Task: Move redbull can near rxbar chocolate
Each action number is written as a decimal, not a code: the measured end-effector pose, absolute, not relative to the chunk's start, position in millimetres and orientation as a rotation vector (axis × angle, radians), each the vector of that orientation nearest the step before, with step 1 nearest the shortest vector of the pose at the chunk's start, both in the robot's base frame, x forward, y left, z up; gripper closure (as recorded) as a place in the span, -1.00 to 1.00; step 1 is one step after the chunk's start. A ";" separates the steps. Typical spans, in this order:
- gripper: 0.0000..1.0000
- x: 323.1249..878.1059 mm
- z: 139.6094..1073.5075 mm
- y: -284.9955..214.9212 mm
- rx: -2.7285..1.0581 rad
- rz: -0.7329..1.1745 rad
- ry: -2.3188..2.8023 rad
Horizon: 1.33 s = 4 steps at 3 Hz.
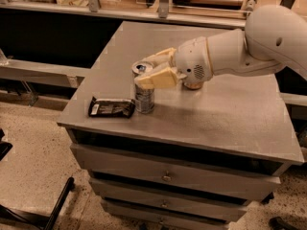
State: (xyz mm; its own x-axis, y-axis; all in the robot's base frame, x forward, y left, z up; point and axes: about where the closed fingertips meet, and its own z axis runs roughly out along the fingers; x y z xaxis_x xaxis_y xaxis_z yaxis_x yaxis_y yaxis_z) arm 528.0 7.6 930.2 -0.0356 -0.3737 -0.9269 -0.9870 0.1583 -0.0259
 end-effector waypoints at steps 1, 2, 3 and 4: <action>-0.86 527.1 930.7 9.9 -1.358 0.885 1.558; -1.00 526.9 932.0 11.8 -1.363 0.888 1.553; -1.00 537.1 950.7 14.4 -1.365 0.877 1.509; -1.00 553.1 981.1 16.1 -1.369 0.847 1.445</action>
Offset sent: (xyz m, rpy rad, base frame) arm 0.0008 0.0029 0.0031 0.0046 -0.0045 0.0115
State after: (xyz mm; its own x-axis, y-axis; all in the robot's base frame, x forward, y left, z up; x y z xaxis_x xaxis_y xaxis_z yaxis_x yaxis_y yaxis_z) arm 553.1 16.1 981.1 0.0662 -0.3342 -0.9402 -0.9835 0.1370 -0.1179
